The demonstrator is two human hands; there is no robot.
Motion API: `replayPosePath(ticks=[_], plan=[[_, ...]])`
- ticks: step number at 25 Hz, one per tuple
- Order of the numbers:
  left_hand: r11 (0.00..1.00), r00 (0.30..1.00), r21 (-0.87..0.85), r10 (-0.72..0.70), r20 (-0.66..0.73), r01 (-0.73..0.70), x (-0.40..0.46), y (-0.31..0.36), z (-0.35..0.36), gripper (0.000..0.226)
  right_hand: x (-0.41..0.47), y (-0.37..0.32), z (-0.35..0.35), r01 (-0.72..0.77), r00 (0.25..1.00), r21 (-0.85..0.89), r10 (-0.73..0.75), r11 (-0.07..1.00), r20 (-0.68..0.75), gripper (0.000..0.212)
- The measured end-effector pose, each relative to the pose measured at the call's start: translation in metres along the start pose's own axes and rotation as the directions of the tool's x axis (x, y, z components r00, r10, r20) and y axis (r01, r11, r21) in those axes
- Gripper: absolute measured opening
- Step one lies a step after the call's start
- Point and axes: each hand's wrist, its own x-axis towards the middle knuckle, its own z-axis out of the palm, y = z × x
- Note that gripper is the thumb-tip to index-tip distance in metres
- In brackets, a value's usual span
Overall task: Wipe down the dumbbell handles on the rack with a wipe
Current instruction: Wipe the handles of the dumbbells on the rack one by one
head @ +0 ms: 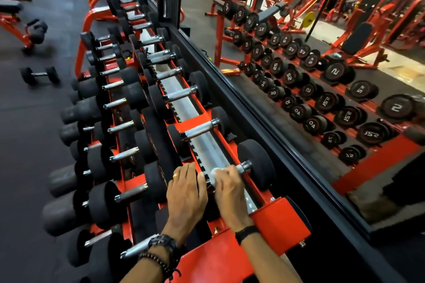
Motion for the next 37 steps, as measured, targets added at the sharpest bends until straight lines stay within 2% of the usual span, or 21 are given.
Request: replayPosePath(ticks=[2, 3, 7, 9, 12, 14, 16, 18, 20, 23, 24, 26, 28, 30, 32, 33, 35, 36, 37], plan=[[1.0, 1.0, 0.001, 0.006, 0.005, -0.006, 0.001, -0.002, -0.001, 0.019, -0.01, -0.001, -0.001, 0.091, 0.993, 0.077, -0.096, 0.993, 0.067, 0.016], [1.0, 1.0, -0.003, 0.001, 0.014, -0.001, 0.002, -0.002, -0.001, 0.021, -0.006, 0.007, -0.007, 0.088, 0.994, 0.079, -0.093, 0.993, 0.054, 0.018], [1.0, 1.0, 0.0, 0.004, 0.02, -0.004, 0.001, -0.003, 0.0, 0.028, 0.019, 0.03, -0.026, -0.091, 0.969, 0.085, 0.108, 0.992, -0.22, 0.019], [1.0, 1.0, -0.008, -0.005, 0.014, 0.006, 0.001, -0.003, 0.001, 0.029, 0.002, 0.012, -0.008, -0.116, 0.969, 0.135, 0.142, 0.984, -0.204, 0.019], [1.0, 1.0, -0.018, -0.012, 0.019, 0.012, 0.001, -0.003, 0.001, 0.027, -0.025, 0.0, 0.004, -0.017, 0.988, 0.221, 0.05, 0.975, -0.143, 0.02], [1.0, 1.0, -0.013, -0.015, 0.021, 0.015, 0.002, -0.003, 0.001, 0.027, -0.012, 0.013, -0.003, -0.098, 0.954, 0.245, 0.161, 0.965, -0.252, 0.017], [1.0, 1.0, -0.018, -0.019, 0.018, 0.019, 0.001, -0.003, 0.002, 0.028, 0.0, 0.019, -0.009, -0.243, 0.845, 0.331, 0.367, 0.912, -0.388, 0.011], [1.0, 1.0, -0.024, -0.019, -0.001, 0.019, 0.001, -0.002, 0.003, 0.031, -0.004, 0.011, 0.002, -0.347, 0.73, 0.496, 0.561, 0.796, -0.389, 0.014], [0.999, 1.0, -0.03, -0.018, -0.013, 0.018, 0.002, -0.003, 0.004, 0.032, -0.022, -0.002, 0.025, -0.434, 0.657, 0.699, 0.73, 0.569, -0.187, 0.021], [1.0, 1.0, -0.026, -0.003, -0.019, 0.003, 0.001, -0.004, 0.004, 0.033, -0.026, -0.005, 0.029, -0.496, 0.551, 0.864, 0.799, 0.082, 0.24, 0.02], [1.0, 1.0, -0.025, -0.006, -0.019, 0.005, 0.001, -0.004, 0.004, 0.034, -0.018, 0.002, 0.021, -0.484, 0.51, 0.874, 0.802, -0.031, 0.311, 0.021], [1.0, 1.0, -0.022, -0.015, -0.018, 0.015, 0.002, -0.002, 0.004, 0.036, 0.002, 0.017, 0.004, -0.35, 0.455, 0.918, 0.823, -0.185, 0.339, 0.028], [1.0, 1.0, -0.017, -0.016, -0.012, 0.016, 0.002, -0.001, 0.005, 0.038, 0.013, 0.018, -0.003, -0.261, 0.455, 0.929, 0.815, -0.263, 0.358, 0.036], [1.0, 1.0, -0.01, -0.018, 0.002, 0.018, 0.002, -0.003, 0.005, 0.04, 0.005, 0.0, 0.004, -0.409, 0.521, 0.87, 0.712, -0.277, 0.471, 0.043], [1.0, 1.0, -0.013, -0.015, 0.003, 0.015, 0.003, -0.006, 0.006, 0.04, -0.003, -0.008, 0.008, -0.547, 0.531, 0.783, 0.601, -0.295, 0.598, 0.044], [1.0, 1.0, -0.011, -0.009, 0.003, 0.009, 0.002, -0.006, 0.006, 0.039, 0.0, 0.001, 0.008, -0.553, 0.535, 0.768, 0.568, -0.325, 0.626, 0.043], [1.0, 1.0, -0.011, 0.006, 0.004, -0.006, 0.003, -0.004, 0.004, 0.038, 0.019, 0.028, -0.001, -0.458, 0.54, 0.788, 0.576, -0.411, 0.614, 0.025], [1.0, 1.0, -0.012, 0.002, 0.005, -0.002, 0.003, -0.003, 0.004, 0.038, 0.026, 0.038, -0.003, -0.405, 0.568, 0.813, 0.582, -0.419, 0.582, 0.015], [1.0, 1.0, -0.01, -0.006, 0.005, 0.006, 0.003, -0.003, 0.005, 0.039, 0.028, 0.041, -0.001, -0.398, 0.591, 0.817, 0.564, -0.418, 0.577, 0.025]])
